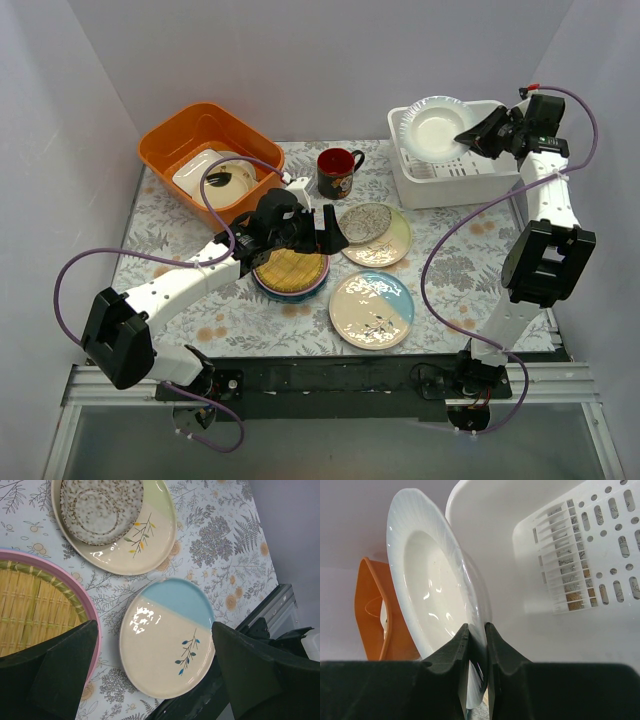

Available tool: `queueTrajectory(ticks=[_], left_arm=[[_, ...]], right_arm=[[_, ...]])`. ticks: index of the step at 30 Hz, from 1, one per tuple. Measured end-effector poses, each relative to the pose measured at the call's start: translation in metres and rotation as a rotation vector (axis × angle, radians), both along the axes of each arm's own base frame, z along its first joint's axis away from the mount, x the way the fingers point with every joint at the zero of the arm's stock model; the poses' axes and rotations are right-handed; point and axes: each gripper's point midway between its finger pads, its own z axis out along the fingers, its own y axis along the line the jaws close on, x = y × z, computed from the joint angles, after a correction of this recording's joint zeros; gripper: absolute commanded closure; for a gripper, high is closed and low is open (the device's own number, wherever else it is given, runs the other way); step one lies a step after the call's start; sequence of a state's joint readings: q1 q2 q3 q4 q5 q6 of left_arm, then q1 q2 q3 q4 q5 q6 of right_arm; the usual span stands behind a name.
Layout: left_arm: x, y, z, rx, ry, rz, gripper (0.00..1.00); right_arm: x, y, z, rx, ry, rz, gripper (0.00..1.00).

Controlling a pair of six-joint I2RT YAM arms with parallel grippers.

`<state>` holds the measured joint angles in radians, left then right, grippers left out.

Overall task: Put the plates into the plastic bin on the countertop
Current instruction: Place the plate in the plastic bin.

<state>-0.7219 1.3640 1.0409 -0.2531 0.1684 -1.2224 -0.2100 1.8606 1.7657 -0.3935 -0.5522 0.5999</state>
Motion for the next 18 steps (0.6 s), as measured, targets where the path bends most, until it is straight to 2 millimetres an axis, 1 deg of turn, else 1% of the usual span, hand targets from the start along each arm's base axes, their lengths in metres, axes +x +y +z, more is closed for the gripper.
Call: queueTrajectory(ticks=[6,9,11,16,18], left_arm=[[0.000,0.000,0.000,-0.001,0.001,0.001,0.02],[0.000,0.000,-0.001,-0.004,0.001,0.002,0.02],[0.000,0.000,-0.002,-0.005,0.001,0.003,0.02],[-0.002,0.001,-0.007,0.000,0.008,0.003,0.02],[-0.002,0.001,-0.009,0.002,0.010,0.003,0.02]], right_arm=[[0.001,0.000,0.000,-0.003,-0.004,0.000,0.99],[0.003,-0.001,-0.006,-0.007,-0.007,-0.006,0.99],[0.004,-0.002,-0.015,-0.008,-0.004,-0.015,0.99],[0.000,-0.005,-0.050,0.006,0.055,-0.049,0.99],[-0.001,-0.006,-0.061,0.012,0.072,-0.061,0.99]])
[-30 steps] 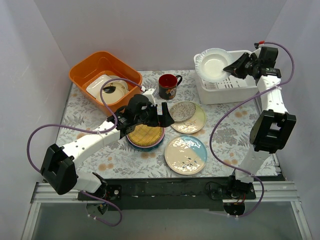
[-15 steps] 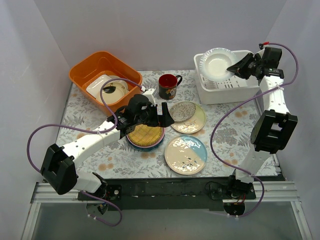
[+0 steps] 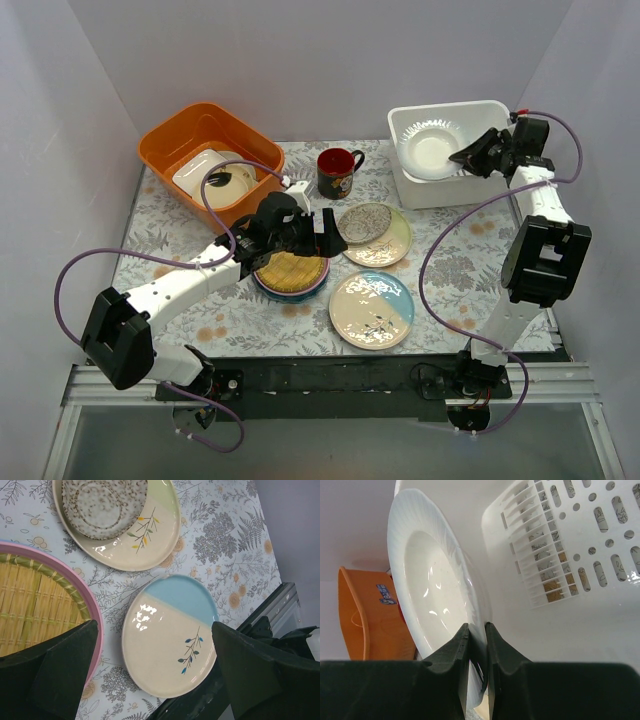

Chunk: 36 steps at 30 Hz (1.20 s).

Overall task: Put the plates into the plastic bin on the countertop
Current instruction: Place the plate in the plastic bin.

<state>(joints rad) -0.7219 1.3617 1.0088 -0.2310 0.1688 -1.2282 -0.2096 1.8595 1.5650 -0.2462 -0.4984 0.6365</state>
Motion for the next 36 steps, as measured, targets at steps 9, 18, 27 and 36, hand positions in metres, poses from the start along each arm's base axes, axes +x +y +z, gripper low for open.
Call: queueTrajectory(ticks=[9,18,27,36], left_arm=[[-0.001,0.000,-0.003,-0.002,0.004,-0.002,0.02],[-0.003,-0.003,-0.002,-0.015,0.004,-0.018,0.02],[-0.004,-0.004,-0.001,-0.020,0.009,-0.022,0.02],[-0.004,-0.005,-0.001,-0.027,0.011,-0.027,0.02]], right_arm=[[0.014,-0.008,0.011,0.027,-0.076,-0.038,0.99],[0.033,-0.021,-0.003,0.055,-0.094,-0.071,0.99],[0.044,-0.027,-0.010,0.058,-0.097,-0.086,0.99],[0.062,-0.032,-0.008,0.050,-0.132,-0.084,0.99]])
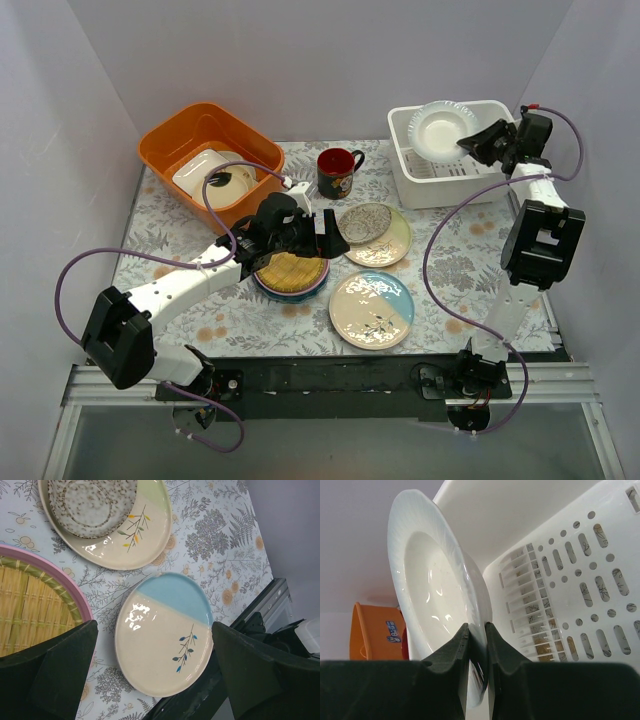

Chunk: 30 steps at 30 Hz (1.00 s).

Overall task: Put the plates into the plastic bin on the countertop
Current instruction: Place the plate in the plastic bin.

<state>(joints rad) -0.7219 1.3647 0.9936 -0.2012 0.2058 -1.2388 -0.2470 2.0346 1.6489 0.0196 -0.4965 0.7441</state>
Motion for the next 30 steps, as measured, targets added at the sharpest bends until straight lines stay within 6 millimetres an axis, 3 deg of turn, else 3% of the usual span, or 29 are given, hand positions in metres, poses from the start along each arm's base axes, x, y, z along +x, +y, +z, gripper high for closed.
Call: queueTrajectory(ticks=[10,22,30], left_arm=[[0.000,0.000,0.000,-0.001,0.001,-0.001,0.02],[0.000,0.000,-0.002,0.002,0.003,-0.002,0.02],[0.000,0.000,-0.002,0.004,0.004,-0.001,0.02]], right_arm=[[0.007,-0.004,-0.015,-0.020,0.018,0.001,0.99],[0.027,-0.015,-0.010,-0.100,-0.030,-0.008,0.99],[0.043,-0.008,-0.033,-0.117,-0.003,0.024,0.99]])
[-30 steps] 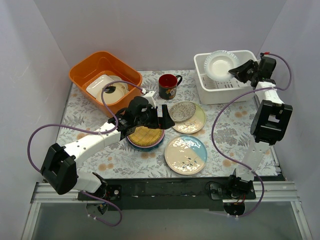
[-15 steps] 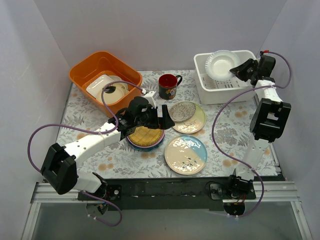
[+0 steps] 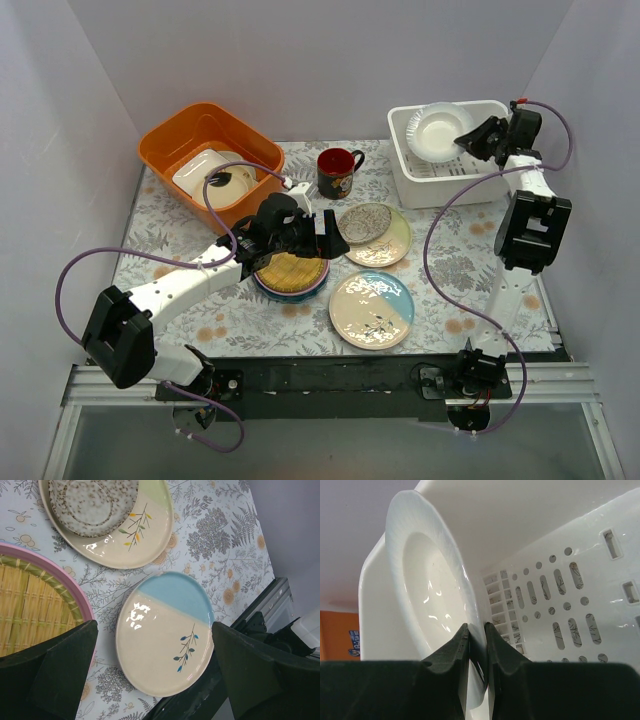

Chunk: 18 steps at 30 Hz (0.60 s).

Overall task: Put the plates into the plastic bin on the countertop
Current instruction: Place the plate in the plastic bin.

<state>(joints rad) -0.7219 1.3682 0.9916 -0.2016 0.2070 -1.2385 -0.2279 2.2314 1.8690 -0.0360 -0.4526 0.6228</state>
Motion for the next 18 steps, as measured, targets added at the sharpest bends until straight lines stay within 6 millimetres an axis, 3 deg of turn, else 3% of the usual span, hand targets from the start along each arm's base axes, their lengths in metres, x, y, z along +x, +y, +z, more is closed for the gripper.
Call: queueTrajectory(ticks=[13,15,18], left_arm=[[0.001,-0.001,-0.007,0.014,0.012,-0.002,0.02],[0.001,-0.001,-0.007,0.015,0.012,-0.002,0.02],[0.001,-0.001,-0.007,0.015,0.012,-0.002,0.02]], right_arm=[[-0.010,0.007,-0.044,0.019,0.146,0.043,0.90],[-0.011,0.007,-0.046,0.019,0.150,0.048,0.85],[-0.014,0.005,-0.049,0.019,0.162,0.051,0.68]])
